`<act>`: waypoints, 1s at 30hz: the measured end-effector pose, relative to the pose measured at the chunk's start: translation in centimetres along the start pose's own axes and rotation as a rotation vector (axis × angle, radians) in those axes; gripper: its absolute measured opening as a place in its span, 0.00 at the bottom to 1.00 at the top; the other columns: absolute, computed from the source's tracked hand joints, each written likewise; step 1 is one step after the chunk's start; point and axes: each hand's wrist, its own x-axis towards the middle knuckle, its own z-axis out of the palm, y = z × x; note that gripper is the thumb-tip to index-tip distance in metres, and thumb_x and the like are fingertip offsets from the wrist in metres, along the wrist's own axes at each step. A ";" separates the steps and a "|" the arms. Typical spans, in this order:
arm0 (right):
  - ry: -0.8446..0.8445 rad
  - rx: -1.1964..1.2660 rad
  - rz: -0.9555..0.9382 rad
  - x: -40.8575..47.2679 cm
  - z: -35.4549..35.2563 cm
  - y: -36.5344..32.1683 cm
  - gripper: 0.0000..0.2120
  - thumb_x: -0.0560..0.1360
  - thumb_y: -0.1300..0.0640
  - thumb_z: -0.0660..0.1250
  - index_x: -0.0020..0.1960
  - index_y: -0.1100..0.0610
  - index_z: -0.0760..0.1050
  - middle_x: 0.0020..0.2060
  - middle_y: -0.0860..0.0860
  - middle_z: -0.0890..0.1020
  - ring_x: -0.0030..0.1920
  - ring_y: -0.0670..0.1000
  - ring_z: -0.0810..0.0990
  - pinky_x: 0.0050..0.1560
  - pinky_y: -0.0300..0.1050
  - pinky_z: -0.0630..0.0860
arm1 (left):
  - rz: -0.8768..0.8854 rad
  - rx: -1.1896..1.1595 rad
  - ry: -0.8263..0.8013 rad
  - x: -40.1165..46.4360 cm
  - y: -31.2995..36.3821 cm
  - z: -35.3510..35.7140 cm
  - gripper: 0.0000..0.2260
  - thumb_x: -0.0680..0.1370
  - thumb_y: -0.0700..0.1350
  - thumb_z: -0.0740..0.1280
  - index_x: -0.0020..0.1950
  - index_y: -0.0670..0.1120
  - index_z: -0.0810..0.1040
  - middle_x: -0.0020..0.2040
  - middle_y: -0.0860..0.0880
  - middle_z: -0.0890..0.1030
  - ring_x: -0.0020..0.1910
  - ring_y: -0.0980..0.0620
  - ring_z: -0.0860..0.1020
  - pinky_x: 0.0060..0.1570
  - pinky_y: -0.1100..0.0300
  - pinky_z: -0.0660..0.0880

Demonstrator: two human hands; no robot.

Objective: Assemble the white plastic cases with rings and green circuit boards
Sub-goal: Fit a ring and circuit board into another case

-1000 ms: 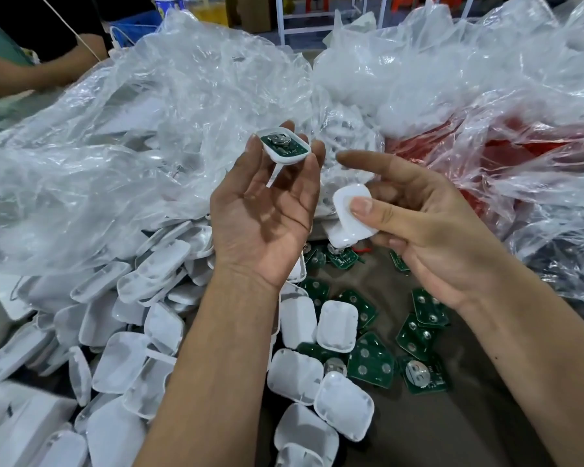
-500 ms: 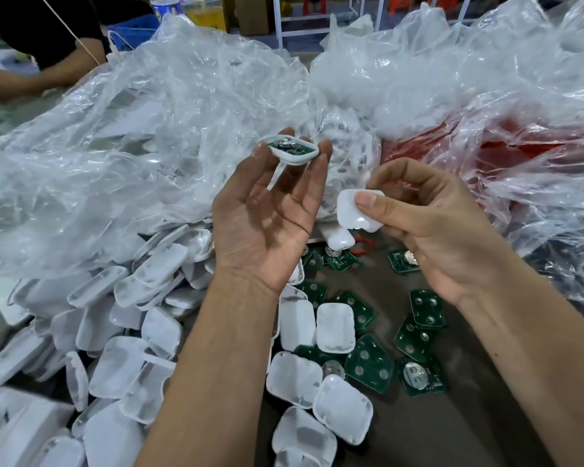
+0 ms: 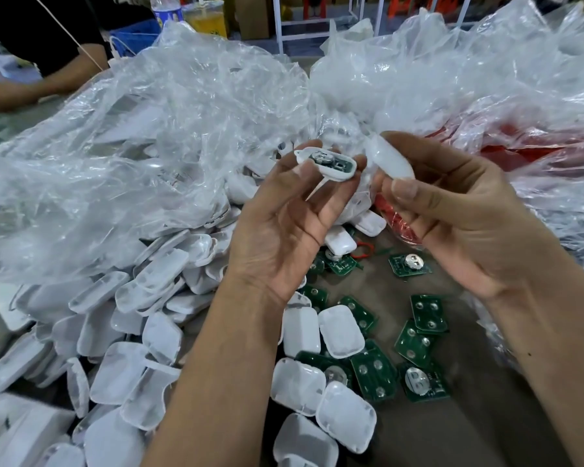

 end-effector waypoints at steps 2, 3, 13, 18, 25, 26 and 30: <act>0.012 -0.112 -0.058 0.0 0.1 0.0 0.22 0.62 0.68 0.80 0.55 0.58 0.86 0.50 0.56 0.88 0.51 0.52 0.87 0.54 0.39 0.82 | 0.000 0.036 -0.014 0.0 0.0 0.0 0.10 0.77 0.35 0.64 0.58 0.37 0.77 0.52 0.38 0.83 0.53 0.41 0.84 0.55 0.52 0.83; 0.014 -0.178 -0.093 -0.1 0.1 -0.1 0.23 0.62 0.66 0.82 0.56 0.56 0.86 0.51 0.56 0.88 0.51 0.52 0.87 0.53 0.40 0.82 | -0.002 0.056 -0.019 0.0 -0.1 -0.1 0.10 0.77 0.34 0.65 0.58 0.38 0.78 0.52 0.39 0.83 0.53 0.42 0.84 0.54 0.52 0.83; -0.086 -0.308 -0.102 -0.1 -0.2 -0.6 0.20 0.65 0.63 0.81 0.57 0.53 0.86 0.51 0.52 0.88 0.55 0.51 0.86 0.53 0.40 0.82 | -0.023 0.274 -0.156 -0.2 -0.8 -0.3 0.16 0.75 0.28 0.68 0.60 0.40 0.78 0.56 0.40 0.83 0.54 0.44 0.85 0.55 0.54 0.82; -0.069 -0.342 -0.077 -0.1 -0.3 -0.7 0.19 0.64 0.62 0.79 0.55 0.54 0.87 0.51 0.55 0.88 0.53 0.52 0.87 0.51 0.39 0.82 | -0.022 0.328 -0.179 -0.3 -1.0 -0.4 0.16 0.73 0.27 0.68 0.57 0.42 0.80 0.52 0.44 0.85 0.52 0.45 0.86 0.57 0.52 0.82; -0.049 -0.391 -0.054 -0.2 -0.3 -0.8 0.20 0.63 0.59 0.80 0.54 0.53 0.87 0.53 0.56 0.88 0.53 0.53 0.87 0.50 0.39 0.82 | -0.013 0.353 -0.157 -0.4 -1.0 -0.1 0.16 0.73 0.28 0.68 0.58 0.41 0.79 0.52 0.44 0.85 0.51 0.46 0.86 0.57 0.53 0.82; -0.045 -0.393 -0.049 -0.2 -0.3 -0.8 0.20 0.63 0.59 0.79 0.55 0.53 0.86 0.53 0.56 0.88 0.53 0.53 0.87 0.50 0.39 0.82 | -0.015 0.352 -0.154 -0.4 -1.0 -0.1 0.16 0.73 0.28 0.68 0.58 0.41 0.79 0.53 0.44 0.85 0.51 0.46 0.86 0.56 0.53 0.82; -0.046 -0.395 -0.018 -0.2 -0.4 -0.8 0.22 0.63 0.59 0.79 0.57 0.56 0.85 0.54 0.57 0.88 0.55 0.56 0.87 0.50 0.41 0.83 | -0.027 0.345 -0.134 -0.5 -1.1 -0.2 0.16 0.73 0.28 0.68 0.58 0.42 0.80 0.55 0.42 0.84 0.54 0.44 0.85 0.53 0.54 0.83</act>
